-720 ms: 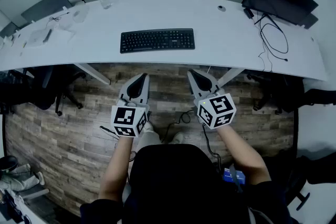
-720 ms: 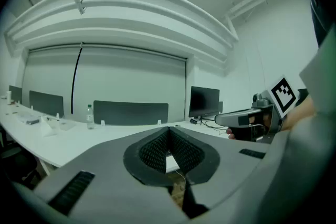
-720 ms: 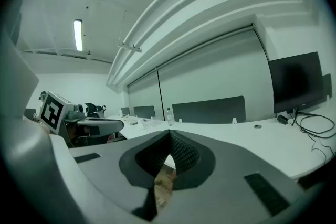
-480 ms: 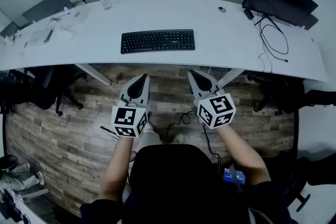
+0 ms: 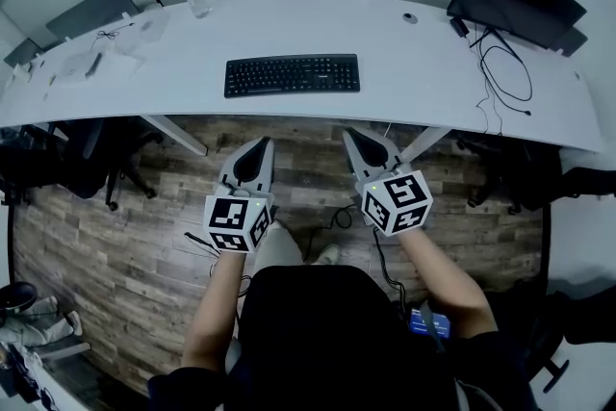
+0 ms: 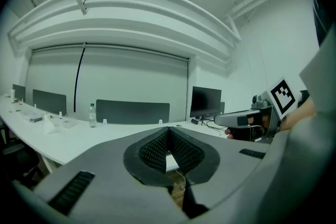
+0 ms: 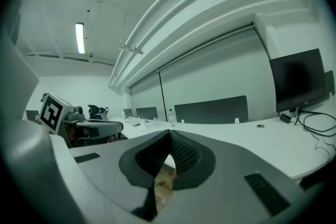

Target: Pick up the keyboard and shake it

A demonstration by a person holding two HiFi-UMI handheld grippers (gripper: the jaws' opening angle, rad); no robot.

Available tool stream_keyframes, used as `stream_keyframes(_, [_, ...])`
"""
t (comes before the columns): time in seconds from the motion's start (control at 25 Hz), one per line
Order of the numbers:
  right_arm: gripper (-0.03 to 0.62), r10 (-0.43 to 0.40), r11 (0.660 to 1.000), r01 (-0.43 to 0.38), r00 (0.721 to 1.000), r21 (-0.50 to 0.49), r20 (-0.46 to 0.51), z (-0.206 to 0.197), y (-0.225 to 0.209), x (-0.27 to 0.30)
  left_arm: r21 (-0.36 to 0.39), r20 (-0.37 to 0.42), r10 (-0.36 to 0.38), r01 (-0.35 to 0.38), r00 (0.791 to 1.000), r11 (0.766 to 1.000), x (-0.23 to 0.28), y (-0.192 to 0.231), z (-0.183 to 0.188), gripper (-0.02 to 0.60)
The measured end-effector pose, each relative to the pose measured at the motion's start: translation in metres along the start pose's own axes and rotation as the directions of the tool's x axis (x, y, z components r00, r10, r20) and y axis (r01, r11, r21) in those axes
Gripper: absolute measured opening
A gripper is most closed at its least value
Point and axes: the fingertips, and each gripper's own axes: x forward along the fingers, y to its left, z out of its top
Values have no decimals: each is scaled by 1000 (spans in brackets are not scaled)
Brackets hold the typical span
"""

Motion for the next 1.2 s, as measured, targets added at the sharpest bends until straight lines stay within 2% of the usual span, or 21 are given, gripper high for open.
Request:
stream_keyframes(0.56, [18,-11,1000,10,999,-22,-30,2,-16,44,-18,-11,-13,13,1000,1000,38,33,-2,8])
stream_keyframes(1.2, [17,-63,998,63,996,-5,-56,27,-50,172,-34,-36,-60,59,998,998,132,138,23,8])
